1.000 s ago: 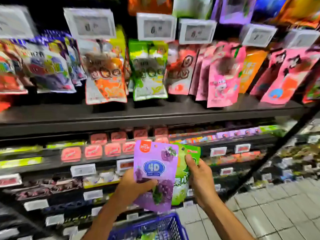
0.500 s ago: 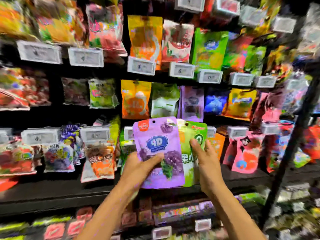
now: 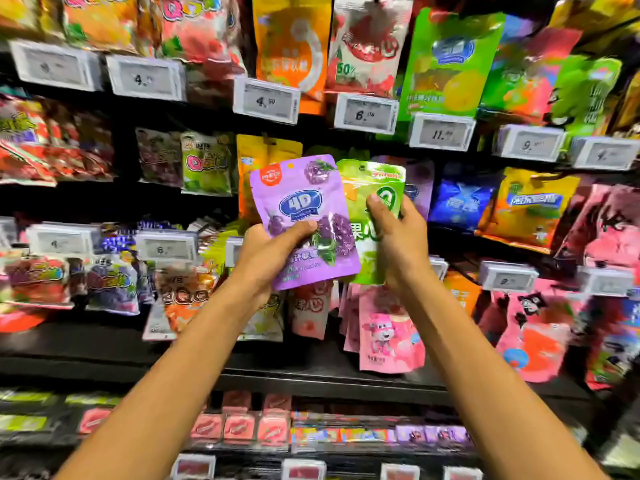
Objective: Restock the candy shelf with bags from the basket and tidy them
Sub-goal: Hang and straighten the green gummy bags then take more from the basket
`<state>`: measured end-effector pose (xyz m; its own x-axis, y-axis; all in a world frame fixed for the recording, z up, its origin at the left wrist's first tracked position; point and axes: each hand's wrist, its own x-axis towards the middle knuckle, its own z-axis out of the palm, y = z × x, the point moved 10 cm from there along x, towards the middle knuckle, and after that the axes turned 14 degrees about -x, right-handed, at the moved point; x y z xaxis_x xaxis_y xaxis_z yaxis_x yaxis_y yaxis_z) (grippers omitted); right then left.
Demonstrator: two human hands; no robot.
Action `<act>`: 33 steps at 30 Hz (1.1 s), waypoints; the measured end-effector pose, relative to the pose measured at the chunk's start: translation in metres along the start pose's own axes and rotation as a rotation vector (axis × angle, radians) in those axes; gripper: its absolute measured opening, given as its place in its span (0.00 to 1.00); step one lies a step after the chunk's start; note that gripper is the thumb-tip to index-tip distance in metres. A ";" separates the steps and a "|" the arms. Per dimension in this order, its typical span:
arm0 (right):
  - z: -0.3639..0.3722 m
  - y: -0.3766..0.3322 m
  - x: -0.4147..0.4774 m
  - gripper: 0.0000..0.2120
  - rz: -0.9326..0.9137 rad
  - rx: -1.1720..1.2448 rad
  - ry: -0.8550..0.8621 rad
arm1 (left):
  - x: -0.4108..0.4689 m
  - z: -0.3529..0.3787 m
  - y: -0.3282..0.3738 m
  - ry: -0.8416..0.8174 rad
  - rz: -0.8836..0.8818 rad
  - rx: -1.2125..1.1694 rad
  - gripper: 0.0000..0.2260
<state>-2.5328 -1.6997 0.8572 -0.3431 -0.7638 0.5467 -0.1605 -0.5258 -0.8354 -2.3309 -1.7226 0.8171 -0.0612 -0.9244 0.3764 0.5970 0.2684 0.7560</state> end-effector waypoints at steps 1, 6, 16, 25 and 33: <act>0.003 0.001 0.006 0.09 0.001 0.001 -0.015 | 0.004 0.001 0.002 0.003 0.000 -0.009 0.03; 0.016 0.000 0.035 0.08 -0.007 0.031 -0.038 | 0.025 0.006 0.012 0.004 0.022 -0.028 0.06; 0.026 0.021 0.072 0.09 0.052 0.044 -0.029 | 0.064 0.005 0.010 -0.004 0.020 0.025 0.06; 0.026 0.029 0.077 0.08 0.079 0.036 -0.018 | 0.075 0.007 0.005 -0.052 0.012 0.004 0.05; 0.027 0.025 0.077 0.04 0.084 0.056 -0.022 | 0.074 0.009 0.005 -0.079 0.010 -0.014 0.05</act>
<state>-2.5383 -1.7812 0.8800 -0.3329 -0.8136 0.4767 -0.0796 -0.4795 -0.8739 -2.3396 -1.7873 0.8539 -0.1177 -0.8973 0.4254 0.6092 0.2730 0.7445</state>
